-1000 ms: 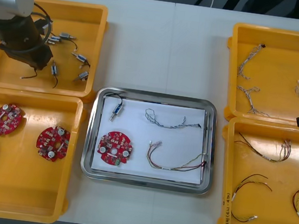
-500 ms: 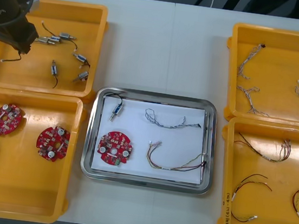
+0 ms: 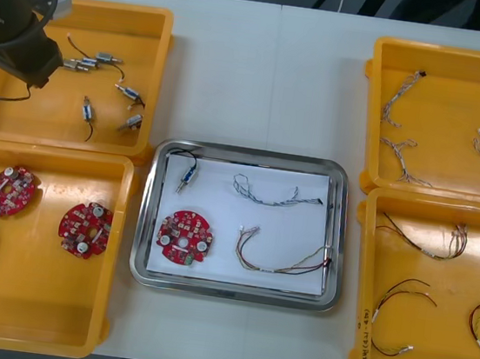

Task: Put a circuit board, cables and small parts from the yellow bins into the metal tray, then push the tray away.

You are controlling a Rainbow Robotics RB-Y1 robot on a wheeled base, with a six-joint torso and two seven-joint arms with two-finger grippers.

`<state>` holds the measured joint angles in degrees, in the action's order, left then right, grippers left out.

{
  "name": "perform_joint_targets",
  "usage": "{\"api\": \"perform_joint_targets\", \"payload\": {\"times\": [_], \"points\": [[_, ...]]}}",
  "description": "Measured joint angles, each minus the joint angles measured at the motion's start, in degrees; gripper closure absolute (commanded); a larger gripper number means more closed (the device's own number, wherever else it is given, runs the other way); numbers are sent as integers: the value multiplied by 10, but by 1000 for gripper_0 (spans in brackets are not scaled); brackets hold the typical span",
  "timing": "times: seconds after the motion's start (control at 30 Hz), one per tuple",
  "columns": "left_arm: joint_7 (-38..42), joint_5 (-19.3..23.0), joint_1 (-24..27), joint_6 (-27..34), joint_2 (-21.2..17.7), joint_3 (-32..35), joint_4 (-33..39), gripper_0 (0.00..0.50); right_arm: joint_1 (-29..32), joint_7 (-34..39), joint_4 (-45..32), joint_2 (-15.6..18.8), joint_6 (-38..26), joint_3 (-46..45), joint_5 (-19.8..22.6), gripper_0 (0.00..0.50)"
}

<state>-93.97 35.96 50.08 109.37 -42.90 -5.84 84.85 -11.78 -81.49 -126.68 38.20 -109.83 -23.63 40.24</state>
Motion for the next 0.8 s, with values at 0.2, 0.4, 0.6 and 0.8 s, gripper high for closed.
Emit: {"api": "perform_joint_targets", "payload": {"times": [0.2,0.4,0.6,0.8], "points": [[85,0,-15,1,25,0,83,500,14,2,0,-14,0,0,2,0],[148,-6,-19,1,73,0,142,500,16,2,0,-25,0,0,6,0],[158,-15,-19,2,111,-22,174,500,21,2,0,-26,0,0,11,0],[226,-19,-19,2,137,-73,181,500,28,2,0,-26,0,0,14,0]]}}
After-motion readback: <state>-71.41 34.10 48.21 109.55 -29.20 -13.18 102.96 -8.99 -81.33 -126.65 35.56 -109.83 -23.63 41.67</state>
